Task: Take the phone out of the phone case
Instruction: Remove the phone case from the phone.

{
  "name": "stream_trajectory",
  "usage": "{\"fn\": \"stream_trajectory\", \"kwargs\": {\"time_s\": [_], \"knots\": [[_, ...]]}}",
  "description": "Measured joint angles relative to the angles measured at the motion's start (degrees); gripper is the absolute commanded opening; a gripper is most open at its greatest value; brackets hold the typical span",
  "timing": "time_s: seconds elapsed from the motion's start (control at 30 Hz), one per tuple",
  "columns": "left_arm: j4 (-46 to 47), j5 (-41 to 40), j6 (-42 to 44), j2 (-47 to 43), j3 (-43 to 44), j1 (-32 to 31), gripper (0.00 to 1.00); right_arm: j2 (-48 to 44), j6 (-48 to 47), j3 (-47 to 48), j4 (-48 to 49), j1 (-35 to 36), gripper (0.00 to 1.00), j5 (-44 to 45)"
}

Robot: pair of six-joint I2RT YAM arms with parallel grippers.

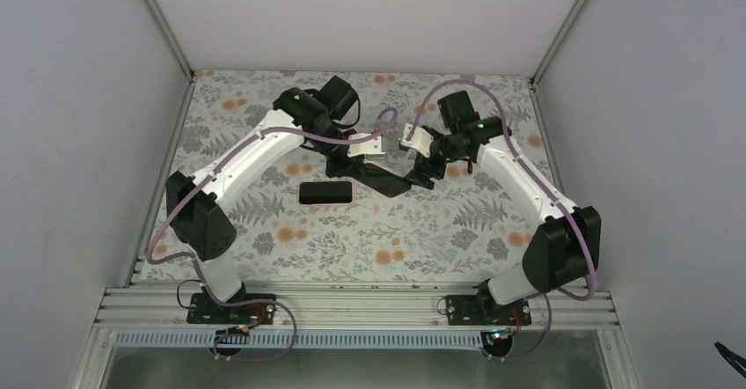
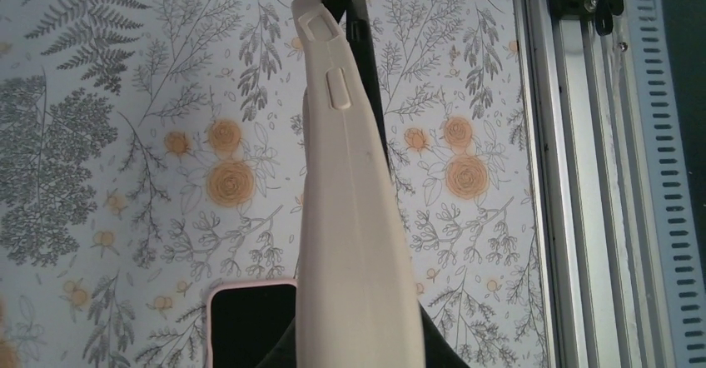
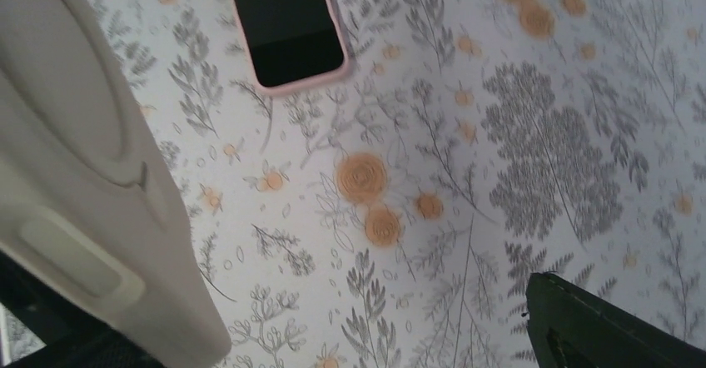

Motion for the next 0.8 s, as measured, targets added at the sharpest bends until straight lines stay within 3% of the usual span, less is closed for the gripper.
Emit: {"fn": "stream_trajectory", "kwargs": {"time_s": [0.4, 0.67, 0.77, 0.8], "knots": [[-6.6, 0.9, -1.1, -0.5, 5.3, 2.1, 0.02, 12.1, -10.1, 17.6, -15.7, 3.2, 0.87, -15.3], [-14.4, 4.0, -1.1, -0.5, 6.0, 5.9, 0.02, 11.6, -10.3, 16.6, -15.6, 9.9, 0.39, -15.6], [-14.3, 4.5, -1.2, -0.5, 7.1, 6.8, 0.02, 10.8, -9.5, 17.0, -15.5, 9.9, 0.09, -15.8], [-14.1, 4.6, -1.3, -0.5, 7.5, 7.2, 0.02, 10.4, -9.0, 17.0, -15.6, 9.9, 0.04, -15.9]]}}
